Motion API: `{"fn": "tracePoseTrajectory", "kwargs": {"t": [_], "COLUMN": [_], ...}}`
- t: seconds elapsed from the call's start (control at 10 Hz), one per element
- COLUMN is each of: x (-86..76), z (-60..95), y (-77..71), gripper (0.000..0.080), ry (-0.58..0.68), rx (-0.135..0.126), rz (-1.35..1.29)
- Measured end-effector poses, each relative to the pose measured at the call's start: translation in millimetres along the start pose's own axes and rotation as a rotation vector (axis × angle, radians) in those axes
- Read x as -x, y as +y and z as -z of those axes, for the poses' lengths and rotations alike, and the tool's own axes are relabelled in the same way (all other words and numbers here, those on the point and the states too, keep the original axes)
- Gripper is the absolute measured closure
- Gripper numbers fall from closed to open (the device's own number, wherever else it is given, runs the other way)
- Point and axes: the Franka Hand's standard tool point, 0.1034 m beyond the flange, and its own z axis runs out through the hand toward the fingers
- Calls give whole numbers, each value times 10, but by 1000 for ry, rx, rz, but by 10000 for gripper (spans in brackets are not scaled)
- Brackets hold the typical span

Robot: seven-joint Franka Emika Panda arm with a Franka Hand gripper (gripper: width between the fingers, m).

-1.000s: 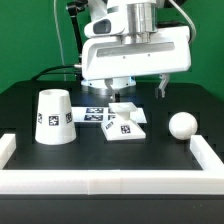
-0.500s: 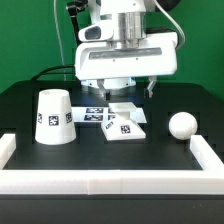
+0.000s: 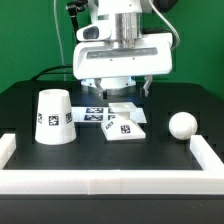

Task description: Assemble lamp

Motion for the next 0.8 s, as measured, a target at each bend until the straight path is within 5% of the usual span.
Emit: {"fn": "tracePoseTrajectory", "kwargs": {"t": [0.8], "x": [217], "z": [-319], "y": [-11], "gripper": [100], "ry": [-7], "rx": [0], "rz": [24]}}
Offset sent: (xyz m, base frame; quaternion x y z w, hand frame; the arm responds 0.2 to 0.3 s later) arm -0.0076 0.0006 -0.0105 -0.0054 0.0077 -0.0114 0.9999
